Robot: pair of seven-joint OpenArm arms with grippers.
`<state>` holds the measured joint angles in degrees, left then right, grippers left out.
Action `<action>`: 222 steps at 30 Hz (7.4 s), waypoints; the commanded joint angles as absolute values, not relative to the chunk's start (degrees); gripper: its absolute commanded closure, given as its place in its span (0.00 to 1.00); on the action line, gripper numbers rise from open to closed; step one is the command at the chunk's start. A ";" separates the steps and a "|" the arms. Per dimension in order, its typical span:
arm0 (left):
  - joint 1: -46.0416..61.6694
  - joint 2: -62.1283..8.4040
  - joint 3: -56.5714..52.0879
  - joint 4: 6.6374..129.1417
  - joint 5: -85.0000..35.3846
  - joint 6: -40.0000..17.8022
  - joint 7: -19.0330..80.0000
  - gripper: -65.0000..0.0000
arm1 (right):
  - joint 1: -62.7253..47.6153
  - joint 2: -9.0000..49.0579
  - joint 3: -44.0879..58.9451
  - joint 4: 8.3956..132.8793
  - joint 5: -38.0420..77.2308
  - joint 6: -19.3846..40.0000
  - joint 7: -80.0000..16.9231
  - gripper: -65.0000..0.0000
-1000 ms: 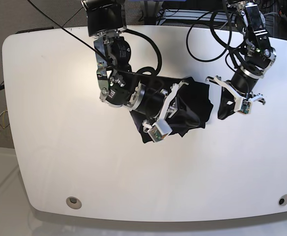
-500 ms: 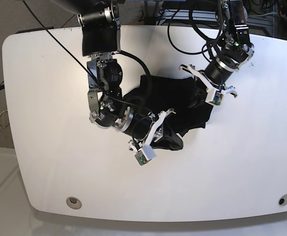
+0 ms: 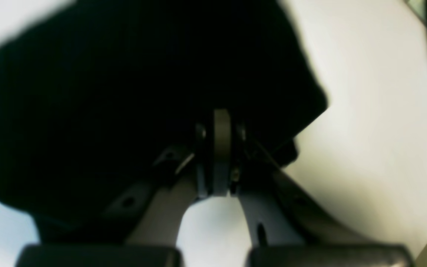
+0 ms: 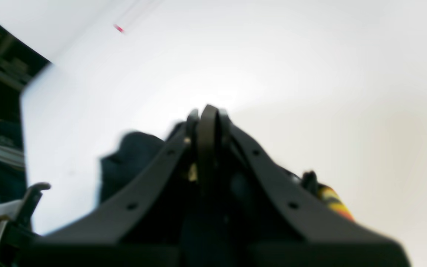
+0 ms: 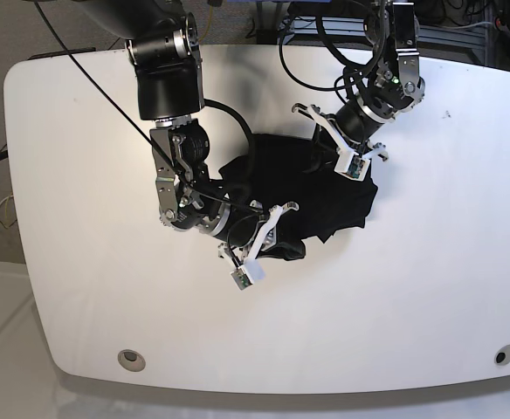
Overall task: Fold the T-shirt properly
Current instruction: 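Grasp the bundle edges with both grippers and pull them apart, then release the bundle and lift both grippers away from it, then grasp the shirt edges with both grippers and tuck them inward, then press the shirt sides with both grippers to square the bundle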
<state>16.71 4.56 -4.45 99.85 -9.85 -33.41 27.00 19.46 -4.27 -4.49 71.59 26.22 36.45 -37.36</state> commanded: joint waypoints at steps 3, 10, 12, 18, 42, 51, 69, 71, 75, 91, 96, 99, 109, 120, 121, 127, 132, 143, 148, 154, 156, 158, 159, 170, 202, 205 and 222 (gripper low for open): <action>15.16 4.62 -6.37 96.92 -11.03 -33.89 25.27 1.00 | 20.97 -4.44 -4.44 66.15 21.58 36.97 -33.54 1.00; 12.09 4.53 -9.63 91.91 -11.03 -34.07 25.19 1.00 | 20.79 -4.35 -4.35 60.35 19.38 36.97 -29.23 1.00; 11.21 4.44 -10.86 90.59 -11.03 -34.07 25.19 1.00 | 20.35 -3.82 -4.35 59.30 19.30 36.97 -28.26 1.00; 9.10 1.54 -12.09 88.75 -11.12 -34.07 25.19 1.00 | 18.95 -2.77 -4.26 58.77 19.38 36.97 -26.42 1.00; 7.16 -3.56 -12.18 88.22 -16.57 -34.07 25.10 1.00 | 9.36 -2.07 5.67 67.74 19.21 36.35 -25.10 1.00; 7.08 -3.38 -11.65 88.66 -16.40 -33.80 25.10 1.00 | 8.84 -2.42 9.27 68.09 19.21 33.71 -25.10 1.00; 3.74 -3.65 -10.42 90.86 -4.88 -34.07 25.10 1.00 | 1.54 -2.51 15.43 79.52 19.21 23.25 -25.10 1.00; 3.65 -3.65 -10.42 90.86 -4.26 -34.07 25.10 1.00 | 0.57 -2.51 16.66 80.48 19.21 22.55 -25.10 1.00; 3.56 -3.74 -9.01 90.86 -3.47 -34.07 25.10 1.00 | -1.54 -2.59 18.33 82.51 19.21 21.05 -25.19 1.00; 3.56 -4.79 -2.68 90.86 -2.42 -33.80 25.10 1.00 | -9.27 -9.00 21.67 92.09 19.12 10.51 -25.27 1.00; 3.82 -4.79 -2.42 91.12 -2.42 -33.80 25.10 1.00 | -9.54 -9.00 21.49 91.91 19.30 8.40 -25.27 1.00; 4.00 -4.88 -2.42 91.21 -2.42 -33.80 25.10 1.00 | -8.92 -9.00 20.97 90.42 19.56 7.43 -25.27 1.00; 5.85 -7.60 -2.68 93.49 -2.51 -33.80 25.19 1.00 | -4.53 -9.00 18.68 84.97 19.65 2.07 -24.66 1.00; 9.71 -9.54 -2.68 98.95 -2.51 -33.80 25.27 1.00 | -0.48 -9.00 11.82 77.23 23.43 -2.95 -17.89 1.00; 9.80 -9.54 -2.68 99.12 -2.51 -33.80 25.36 1.00 | 0.22 -9.00 11.38 76.00 24.22 -3.38 -17.54 1.00; 10.51 -9.63 -2.77 99.12 -2.51 -33.80 25.36 1.00 | 3.91 -9.00 10.33 69.85 25.45 -4.53 -15.96 1.00; 11.47 -9.71 -2.77 99.12 -2.51 -33.80 25.36 1.00 | 5.41 -9.00 8.04 68.79 25.54 -4.53 -13.76 1.00; 11.38 -8.84 -2.42 100.88 -2.59 -33.89 25.36 1.00 | 6.02 -9.00 7.52 78.37 25.01 -0.31 -14.02 1.00; 11.21 -6.46 -2.33 102.64 -2.51 -33.89 25.36 1.00 | 6.20 -9.00 7.69 82.77 25.01 2.42 -15.34 1.00; 9.89 -5.93 -0.84 103.69 -2.51 -33.89 25.36 1.00 | 6.73 -9.00 7.08 87.96 25.19 2.68 -15.69 1.00; 9.63 -5.93 0.31 103.69 -2.59 -33.80 25.36 1.00 | 6.73 -9.00 6.46 89.19 25.01 2.68 -15.69 1.00; 9.45 -5.85 1.10 103.69 -2.68 -33.80 25.36 1.00 | 6.73 -9.00 6.29 89.98 25.01 2.68 -15.69 1.00; 9.19 -5.32 1.63 103.69 -2.77 -33.80 25.36 1.00 | 6.73 -9.00 6.29 90.15 25.01 2.68 -15.69 1.00; 8.40 1.45 6.46 103.43 -2.51 -33.80 25.36 1.00 | 8.22 -2.68 6.11 85.41 24.75 2.68 -15.69 1.00; 10.86 3.65 9.19 94.02 -9.45 -33.80 25.36 1.00 | 13.14 3.47 6.11 69.76 1.71 13.32 -15.78 1.00; 10.86 3.56 8.40 93.23 -9.54 -33.80 25.27 1.00 | 13.05 3.56 6.11 69.76 0.66 13.76 -16.75 1.00; 7.96 -1.45 2.95 92.26 -9.89 -34.07 25.10 1.00 | 5.14 4.53 6.11 77.41 0.31 13.93 -22.81 1.00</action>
<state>8.86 -1.80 3.64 91.33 -8.67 -33.45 26.61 4.97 4.47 6.15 75.07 0.16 13.54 -22.68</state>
